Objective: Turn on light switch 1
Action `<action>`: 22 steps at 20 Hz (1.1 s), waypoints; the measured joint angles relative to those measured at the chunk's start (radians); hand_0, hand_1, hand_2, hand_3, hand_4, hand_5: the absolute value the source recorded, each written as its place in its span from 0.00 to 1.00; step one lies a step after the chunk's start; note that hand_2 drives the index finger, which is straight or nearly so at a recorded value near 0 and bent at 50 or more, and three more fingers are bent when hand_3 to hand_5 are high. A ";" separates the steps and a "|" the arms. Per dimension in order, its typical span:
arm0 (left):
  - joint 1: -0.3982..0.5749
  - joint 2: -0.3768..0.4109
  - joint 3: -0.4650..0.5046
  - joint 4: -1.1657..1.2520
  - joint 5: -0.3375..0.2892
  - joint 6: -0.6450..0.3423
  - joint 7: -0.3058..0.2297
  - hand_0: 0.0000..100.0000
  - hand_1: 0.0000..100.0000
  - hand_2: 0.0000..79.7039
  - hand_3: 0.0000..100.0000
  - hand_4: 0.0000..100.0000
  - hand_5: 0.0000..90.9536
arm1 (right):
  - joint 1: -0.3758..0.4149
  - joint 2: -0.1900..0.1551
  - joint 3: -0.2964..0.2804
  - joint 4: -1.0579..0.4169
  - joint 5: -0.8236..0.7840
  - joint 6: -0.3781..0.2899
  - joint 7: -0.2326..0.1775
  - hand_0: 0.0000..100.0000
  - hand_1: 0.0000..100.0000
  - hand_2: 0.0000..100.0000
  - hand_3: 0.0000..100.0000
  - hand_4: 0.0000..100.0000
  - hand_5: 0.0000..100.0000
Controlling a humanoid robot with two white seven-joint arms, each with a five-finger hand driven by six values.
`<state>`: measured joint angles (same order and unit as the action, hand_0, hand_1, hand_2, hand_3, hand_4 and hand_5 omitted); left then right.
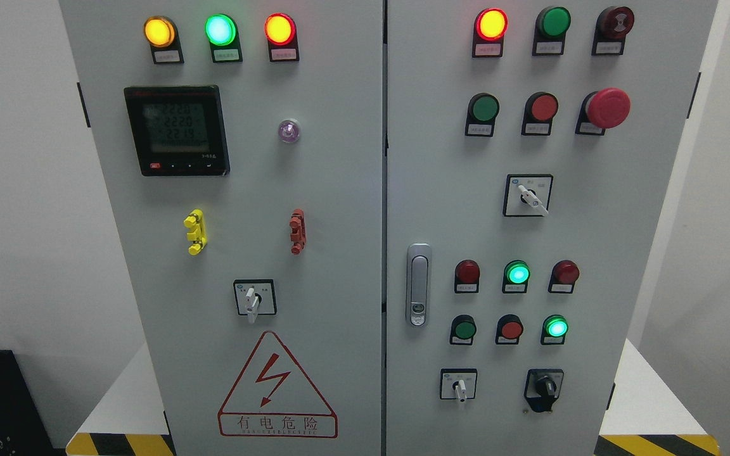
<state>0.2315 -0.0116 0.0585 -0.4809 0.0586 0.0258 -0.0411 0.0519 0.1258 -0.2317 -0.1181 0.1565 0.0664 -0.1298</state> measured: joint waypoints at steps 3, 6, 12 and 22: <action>0.068 0.009 -0.001 -0.167 -0.005 -0.003 -0.032 0.43 0.13 0.00 0.00 0.07 0.00 | 0.000 0.000 0.000 0.000 0.000 0.000 0.000 0.31 0.00 0.00 0.00 0.00 0.00; 0.119 0.022 -0.002 -0.337 -0.008 -0.007 -0.051 0.44 0.13 0.00 0.05 0.16 0.00 | 0.000 0.000 0.000 0.000 0.000 0.000 0.000 0.31 0.00 0.00 0.00 0.00 0.00; 0.189 0.048 0.005 -0.687 -0.006 -0.053 -0.096 0.46 0.14 0.06 0.24 0.34 0.01 | 0.000 0.000 0.000 0.000 0.000 0.000 0.000 0.31 0.00 0.00 0.00 0.00 0.00; 0.201 0.071 0.019 -1.134 0.045 -0.132 -0.112 0.51 0.41 0.28 0.50 0.67 0.47 | 0.000 0.000 0.000 0.000 0.000 0.000 0.000 0.31 0.00 0.00 0.00 0.00 0.00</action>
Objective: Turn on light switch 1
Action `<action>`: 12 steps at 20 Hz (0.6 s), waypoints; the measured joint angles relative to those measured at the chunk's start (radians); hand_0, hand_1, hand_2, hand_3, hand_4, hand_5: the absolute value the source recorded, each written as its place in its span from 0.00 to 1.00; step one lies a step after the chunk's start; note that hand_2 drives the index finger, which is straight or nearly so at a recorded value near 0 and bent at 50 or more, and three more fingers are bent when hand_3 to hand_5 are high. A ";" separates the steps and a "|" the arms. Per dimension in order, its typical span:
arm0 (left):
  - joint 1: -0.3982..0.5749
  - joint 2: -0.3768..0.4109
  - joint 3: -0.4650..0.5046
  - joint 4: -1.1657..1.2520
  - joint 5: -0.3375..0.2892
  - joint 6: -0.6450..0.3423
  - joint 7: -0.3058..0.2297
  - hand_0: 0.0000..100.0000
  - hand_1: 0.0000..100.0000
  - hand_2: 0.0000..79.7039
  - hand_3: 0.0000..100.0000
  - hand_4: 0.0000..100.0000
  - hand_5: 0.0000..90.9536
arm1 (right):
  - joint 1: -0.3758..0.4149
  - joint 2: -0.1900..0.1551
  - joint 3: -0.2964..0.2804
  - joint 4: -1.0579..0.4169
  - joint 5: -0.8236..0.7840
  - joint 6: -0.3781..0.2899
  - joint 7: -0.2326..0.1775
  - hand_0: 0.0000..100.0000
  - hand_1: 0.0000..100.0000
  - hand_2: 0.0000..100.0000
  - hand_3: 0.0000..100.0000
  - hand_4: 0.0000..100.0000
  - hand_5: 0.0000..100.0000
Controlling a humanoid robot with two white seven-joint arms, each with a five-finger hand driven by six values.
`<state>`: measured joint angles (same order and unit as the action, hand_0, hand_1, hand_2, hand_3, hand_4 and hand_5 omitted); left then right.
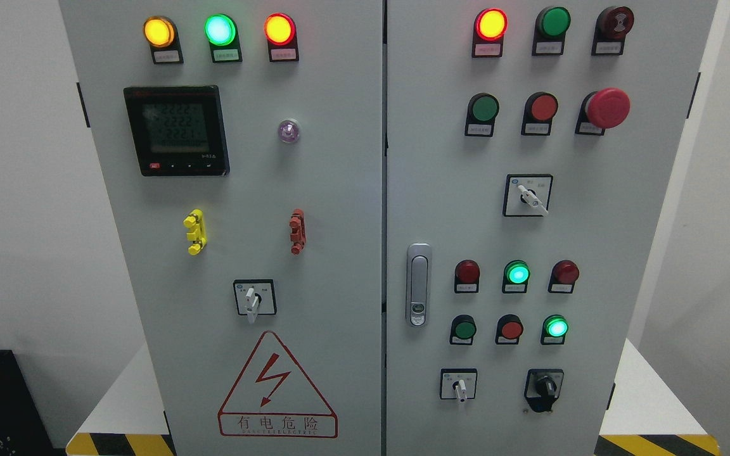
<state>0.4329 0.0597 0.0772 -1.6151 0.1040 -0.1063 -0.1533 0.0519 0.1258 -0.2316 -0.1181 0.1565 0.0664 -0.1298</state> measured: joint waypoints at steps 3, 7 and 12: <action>-0.016 0.005 0.003 -0.086 0.021 -0.005 0.015 0.48 0.45 0.32 0.56 0.75 0.68 | 0.000 0.000 0.000 0.000 0.000 0.000 0.000 0.31 0.00 0.00 0.00 0.00 0.00; -0.057 0.010 0.002 -0.183 0.036 -0.010 0.055 0.44 0.47 0.34 0.59 0.78 0.75 | 0.000 0.000 0.000 0.000 0.000 0.000 0.000 0.31 0.00 0.00 0.00 0.00 0.00; -0.140 0.010 -0.012 -0.280 0.012 0.076 0.103 0.37 0.54 0.41 0.63 0.80 0.79 | 0.000 0.000 0.000 0.000 0.000 0.000 0.000 0.31 0.00 0.00 0.00 0.00 0.00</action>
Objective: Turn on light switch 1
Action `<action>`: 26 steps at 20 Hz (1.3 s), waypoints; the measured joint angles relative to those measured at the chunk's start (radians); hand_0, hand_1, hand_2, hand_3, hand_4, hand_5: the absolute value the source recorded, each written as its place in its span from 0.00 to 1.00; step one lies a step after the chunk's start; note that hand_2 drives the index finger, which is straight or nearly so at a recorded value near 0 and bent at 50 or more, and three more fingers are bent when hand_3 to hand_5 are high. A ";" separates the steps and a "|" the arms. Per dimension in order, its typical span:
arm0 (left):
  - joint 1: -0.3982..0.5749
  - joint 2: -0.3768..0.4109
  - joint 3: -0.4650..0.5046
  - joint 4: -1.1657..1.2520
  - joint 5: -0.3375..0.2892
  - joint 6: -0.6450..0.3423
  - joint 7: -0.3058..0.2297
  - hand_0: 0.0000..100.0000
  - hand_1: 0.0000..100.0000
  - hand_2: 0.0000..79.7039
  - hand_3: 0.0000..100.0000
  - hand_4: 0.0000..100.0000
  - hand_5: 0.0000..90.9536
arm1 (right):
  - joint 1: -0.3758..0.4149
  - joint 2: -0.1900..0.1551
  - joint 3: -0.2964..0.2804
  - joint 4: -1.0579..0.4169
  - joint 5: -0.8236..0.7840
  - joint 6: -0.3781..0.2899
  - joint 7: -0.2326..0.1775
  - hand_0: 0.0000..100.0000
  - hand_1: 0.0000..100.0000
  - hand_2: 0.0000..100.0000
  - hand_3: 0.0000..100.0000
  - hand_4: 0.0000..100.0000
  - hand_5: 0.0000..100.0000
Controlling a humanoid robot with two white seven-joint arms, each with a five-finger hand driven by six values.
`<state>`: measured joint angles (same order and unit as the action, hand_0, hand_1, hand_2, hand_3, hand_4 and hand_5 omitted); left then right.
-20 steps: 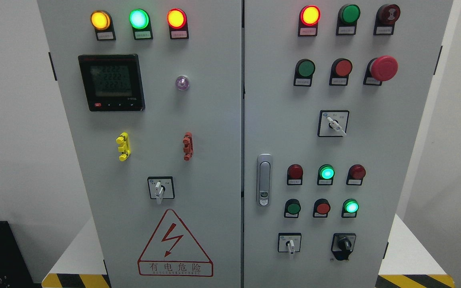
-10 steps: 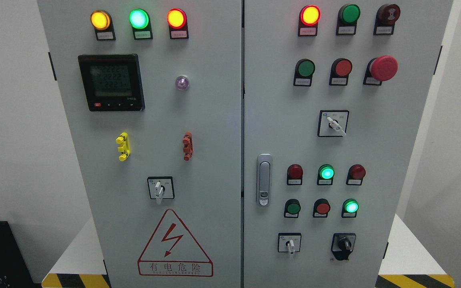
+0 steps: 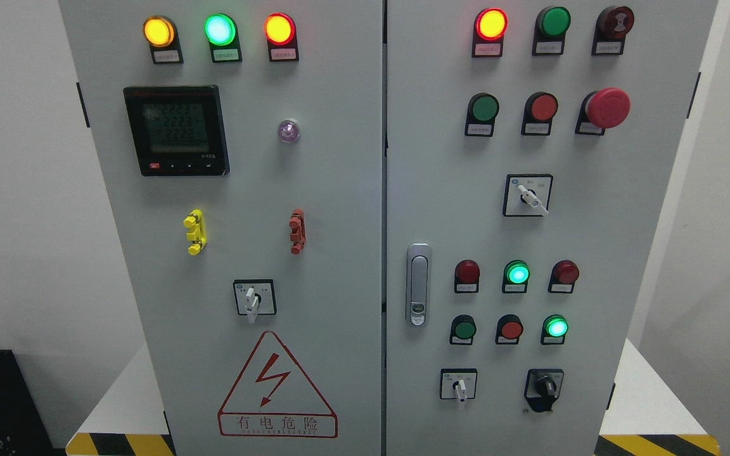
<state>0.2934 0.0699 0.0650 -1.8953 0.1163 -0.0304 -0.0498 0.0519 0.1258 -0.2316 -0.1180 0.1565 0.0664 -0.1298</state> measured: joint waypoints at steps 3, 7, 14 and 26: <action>-0.067 -0.015 -0.016 -0.041 -0.028 0.087 0.053 0.22 0.60 0.48 0.67 0.82 0.82 | 0.000 0.000 0.000 0.000 0.000 0.000 0.000 0.31 0.00 0.00 0.00 0.00 0.00; -0.143 -0.032 -0.030 -0.080 -0.057 0.169 0.088 0.15 0.67 0.55 0.78 0.86 0.87 | 0.000 0.000 0.000 0.000 0.000 0.000 0.000 0.31 0.00 0.00 0.00 0.00 0.00; -0.261 -0.082 -0.047 -0.122 -0.116 0.299 0.161 0.12 0.71 0.60 0.84 0.90 0.96 | 0.000 0.000 0.000 0.000 0.000 0.000 0.000 0.31 0.00 0.00 0.00 0.00 0.00; -0.376 -0.143 -0.059 -0.149 -0.187 0.383 0.236 0.07 0.73 0.62 0.83 0.90 0.95 | 0.000 0.000 0.000 0.000 0.000 0.000 0.000 0.31 0.00 0.00 0.00 0.00 0.00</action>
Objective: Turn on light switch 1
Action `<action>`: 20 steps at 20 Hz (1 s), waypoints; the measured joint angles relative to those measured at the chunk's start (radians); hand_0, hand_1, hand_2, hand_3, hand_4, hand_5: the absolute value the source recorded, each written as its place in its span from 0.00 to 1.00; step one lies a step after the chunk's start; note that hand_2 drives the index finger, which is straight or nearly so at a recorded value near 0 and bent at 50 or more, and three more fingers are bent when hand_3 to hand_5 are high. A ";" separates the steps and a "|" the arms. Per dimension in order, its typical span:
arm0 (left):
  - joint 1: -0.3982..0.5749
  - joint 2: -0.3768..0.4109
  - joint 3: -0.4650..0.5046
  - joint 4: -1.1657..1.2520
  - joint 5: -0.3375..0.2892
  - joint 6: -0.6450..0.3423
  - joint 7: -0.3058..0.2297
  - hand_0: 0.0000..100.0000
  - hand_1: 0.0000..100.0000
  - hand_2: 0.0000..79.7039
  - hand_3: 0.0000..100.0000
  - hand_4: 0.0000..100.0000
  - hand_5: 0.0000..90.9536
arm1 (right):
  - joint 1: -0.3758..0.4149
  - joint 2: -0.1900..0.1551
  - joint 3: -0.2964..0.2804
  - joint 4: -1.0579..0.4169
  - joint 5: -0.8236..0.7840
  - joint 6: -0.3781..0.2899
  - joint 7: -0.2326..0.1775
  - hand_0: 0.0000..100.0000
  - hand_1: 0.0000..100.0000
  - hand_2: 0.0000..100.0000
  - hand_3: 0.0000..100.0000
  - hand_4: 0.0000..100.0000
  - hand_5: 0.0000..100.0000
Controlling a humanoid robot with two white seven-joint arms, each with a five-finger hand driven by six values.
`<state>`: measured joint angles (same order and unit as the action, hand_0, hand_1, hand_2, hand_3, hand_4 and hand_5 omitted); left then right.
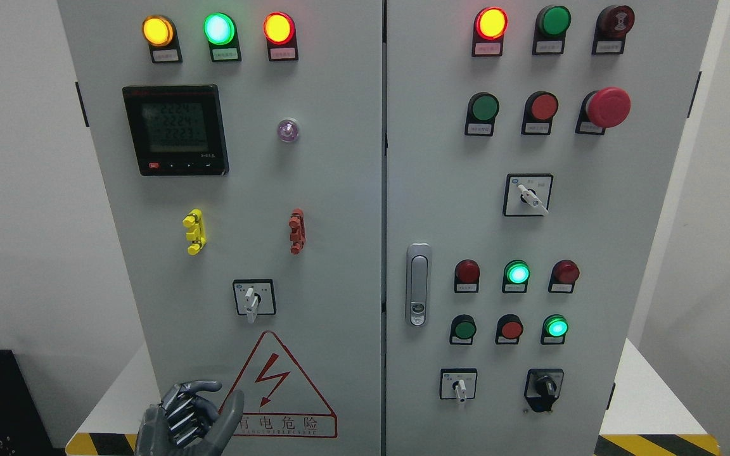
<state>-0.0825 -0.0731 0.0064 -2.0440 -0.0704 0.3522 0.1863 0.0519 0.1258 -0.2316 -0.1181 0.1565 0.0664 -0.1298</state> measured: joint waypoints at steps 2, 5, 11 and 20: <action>-0.012 -0.007 -0.001 -0.002 -0.010 0.007 0.002 0.07 0.73 0.63 0.83 0.90 0.96 | 0.000 0.000 0.000 0.000 0.000 0.000 0.000 0.31 0.00 0.00 0.00 0.00 0.00; -0.032 -0.016 -0.002 -0.004 -0.024 0.029 0.002 0.06 0.72 0.63 0.83 0.90 0.96 | 0.000 0.000 0.000 0.000 0.000 0.000 0.000 0.31 0.00 0.00 0.00 0.00 0.00; -0.078 -0.030 -0.006 0.004 -0.040 0.066 0.018 0.06 0.72 0.63 0.83 0.90 0.96 | 0.000 0.000 0.000 0.000 0.000 0.000 0.000 0.31 0.00 0.00 0.00 0.00 0.00; -0.136 -0.045 -0.035 0.024 -0.062 0.100 0.063 0.04 0.70 0.64 0.83 0.91 0.96 | 0.000 0.000 0.000 0.000 0.000 0.000 0.000 0.31 0.00 0.00 0.00 0.00 0.00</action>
<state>-0.2185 -0.1181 -0.0290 -2.0200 -0.1327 0.4520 0.2497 0.0521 0.1258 -0.2316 -0.1181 0.1565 0.0665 -0.1298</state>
